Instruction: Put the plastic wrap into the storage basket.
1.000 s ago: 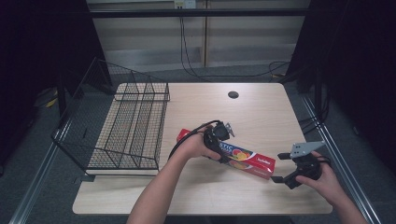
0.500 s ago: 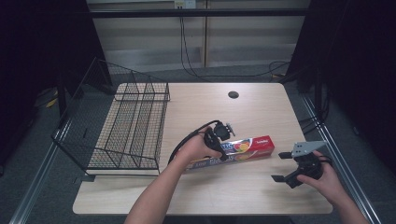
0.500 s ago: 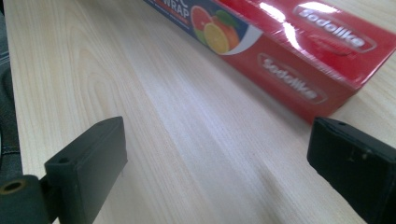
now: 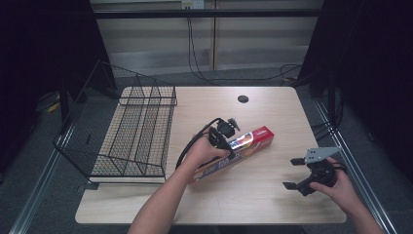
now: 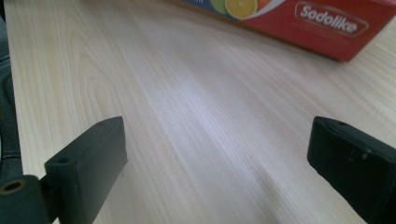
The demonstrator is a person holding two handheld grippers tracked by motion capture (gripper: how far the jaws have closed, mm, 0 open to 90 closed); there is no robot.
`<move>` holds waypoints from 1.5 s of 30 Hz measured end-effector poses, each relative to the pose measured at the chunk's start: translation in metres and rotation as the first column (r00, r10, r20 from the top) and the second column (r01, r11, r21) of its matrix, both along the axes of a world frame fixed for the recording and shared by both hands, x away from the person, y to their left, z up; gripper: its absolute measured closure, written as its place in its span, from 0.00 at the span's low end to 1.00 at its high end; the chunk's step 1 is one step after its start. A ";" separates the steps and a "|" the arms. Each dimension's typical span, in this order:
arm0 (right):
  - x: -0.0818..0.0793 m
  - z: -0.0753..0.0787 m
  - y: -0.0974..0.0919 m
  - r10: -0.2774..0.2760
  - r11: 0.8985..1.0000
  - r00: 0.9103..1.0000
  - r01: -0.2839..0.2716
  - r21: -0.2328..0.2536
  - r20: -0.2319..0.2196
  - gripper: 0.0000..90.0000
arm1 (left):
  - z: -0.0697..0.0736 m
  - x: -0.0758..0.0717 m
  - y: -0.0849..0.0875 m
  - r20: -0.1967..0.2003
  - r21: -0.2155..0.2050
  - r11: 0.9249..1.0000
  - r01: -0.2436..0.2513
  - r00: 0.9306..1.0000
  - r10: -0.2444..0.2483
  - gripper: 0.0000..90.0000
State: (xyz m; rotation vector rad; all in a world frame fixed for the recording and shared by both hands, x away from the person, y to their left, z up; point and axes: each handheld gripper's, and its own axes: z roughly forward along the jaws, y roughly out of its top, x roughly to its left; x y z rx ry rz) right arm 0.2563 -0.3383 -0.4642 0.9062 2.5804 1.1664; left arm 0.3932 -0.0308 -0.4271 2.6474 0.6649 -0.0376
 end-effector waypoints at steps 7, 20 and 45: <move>0.000 0.001 -0.001 0.003 1.000 1.000 -0.003 0.009 0.000 0.05 | 0.031 0.005 0.012 -0.015 -0.032 0.997 -0.074 0.997 0.073 0.49; -0.001 0.003 -0.001 -0.001 1.000 1.000 0.001 0.030 0.010 0.05 | 0.084 0.009 0.034 0.000 -0.032 0.981 -0.190 0.982 0.190 0.49; 0.000 0.002 0.001 0.007 0.999 1.000 -0.007 0.039 0.008 0.04 | 0.147 0.014 0.083 0.041 -0.017 0.934 -0.356 0.933 0.356 0.49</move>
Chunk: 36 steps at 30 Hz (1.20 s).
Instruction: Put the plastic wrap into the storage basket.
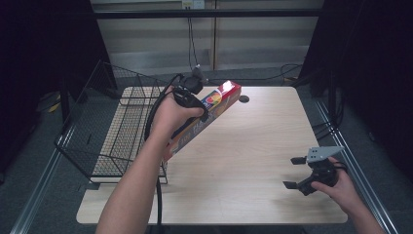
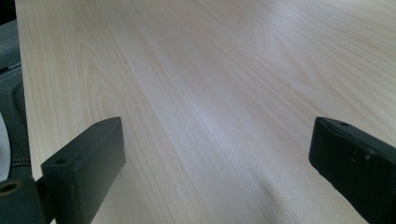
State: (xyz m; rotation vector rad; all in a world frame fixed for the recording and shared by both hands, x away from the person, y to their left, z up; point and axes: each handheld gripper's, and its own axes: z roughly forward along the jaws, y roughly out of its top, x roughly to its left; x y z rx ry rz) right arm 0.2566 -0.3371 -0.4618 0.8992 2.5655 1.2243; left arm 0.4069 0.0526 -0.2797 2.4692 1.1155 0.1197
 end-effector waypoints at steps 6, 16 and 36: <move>0.000 -0.001 0.000 -0.004 1.000 1.000 0.004 0.002 -0.006 0.04 | 0.009 -0.001 0.010 0.011 -0.010 0.999 -0.048 0.999 0.048 0.49; 0.000 -0.001 0.001 -0.001 1.000 1.000 0.001 0.008 -0.004 0.03 | 0.024 0.002 0.030 0.018 -0.009 0.997 -0.080 0.997 0.080 0.49; 0.001 -0.001 0.002 0.014 1.000 1.000 -0.014 0.020 -0.013 0.00 | 0.052 0.001 0.068 0.044 0.005 0.985 -0.171 0.984 0.170 0.49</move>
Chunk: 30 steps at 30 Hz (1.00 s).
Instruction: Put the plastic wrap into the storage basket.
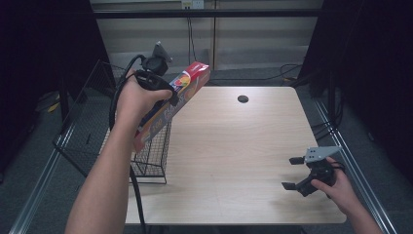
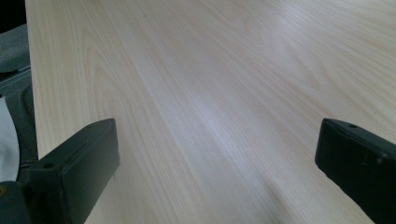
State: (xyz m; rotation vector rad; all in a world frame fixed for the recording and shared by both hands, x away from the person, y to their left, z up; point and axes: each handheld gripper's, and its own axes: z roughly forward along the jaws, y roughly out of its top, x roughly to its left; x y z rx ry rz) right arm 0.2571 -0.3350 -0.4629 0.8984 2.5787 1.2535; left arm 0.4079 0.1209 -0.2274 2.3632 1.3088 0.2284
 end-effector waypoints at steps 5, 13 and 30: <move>0.000 0.000 0.001 0.001 1.000 1.000 -0.001 -0.005 -0.001 0.00 | 0.003 0.001 0.011 0.013 0.001 1.000 -0.031 0.999 0.031 0.49; 0.000 -0.001 0.001 0.003 1.000 1.000 -0.003 -0.013 0.001 0.00 | 0.007 -0.001 0.026 0.025 0.016 0.997 -0.070 0.997 0.070 0.49; -0.001 0.000 0.002 0.004 1.000 1.000 -0.004 -0.013 0.001 0.00 | 0.012 -0.001 0.056 0.029 0.022 0.986 -0.162 0.986 0.162 0.49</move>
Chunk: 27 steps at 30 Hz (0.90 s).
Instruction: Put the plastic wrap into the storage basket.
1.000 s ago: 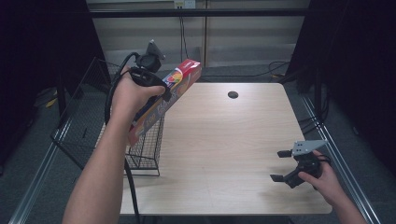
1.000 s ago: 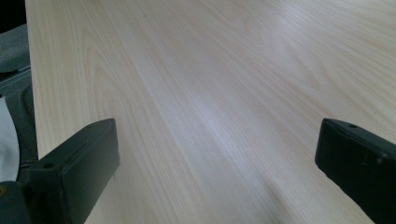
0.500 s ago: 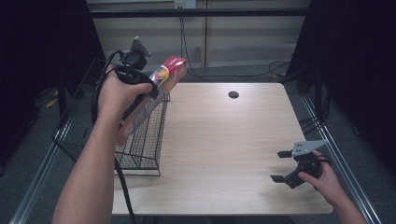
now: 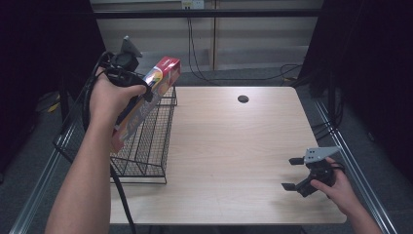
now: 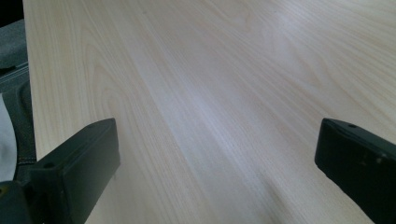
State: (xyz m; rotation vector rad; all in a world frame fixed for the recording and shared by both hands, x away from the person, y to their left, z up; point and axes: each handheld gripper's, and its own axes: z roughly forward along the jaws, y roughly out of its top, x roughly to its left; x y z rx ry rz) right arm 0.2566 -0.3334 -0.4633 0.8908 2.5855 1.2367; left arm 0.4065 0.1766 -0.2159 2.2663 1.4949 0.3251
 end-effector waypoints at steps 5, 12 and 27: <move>0.000 0.000 0.000 -0.004 1.000 1.000 0.004 -0.004 0.002 0.00 | 0.000 0.000 0.010 -0.003 -0.009 1.000 -0.027 1.000 0.027 0.49; 0.000 0.000 0.001 -0.002 1.000 1.000 0.002 -0.002 0.008 0.00 | 0.002 -0.002 0.026 -0.001 -0.004 0.997 -0.071 0.997 0.071 0.49; 0.000 -0.001 0.002 0.003 1.000 1.000 -0.003 -0.005 0.004 0.00 | -0.004 -0.004 0.053 -0.012 -0.003 0.989 -0.151 0.988 0.151 0.49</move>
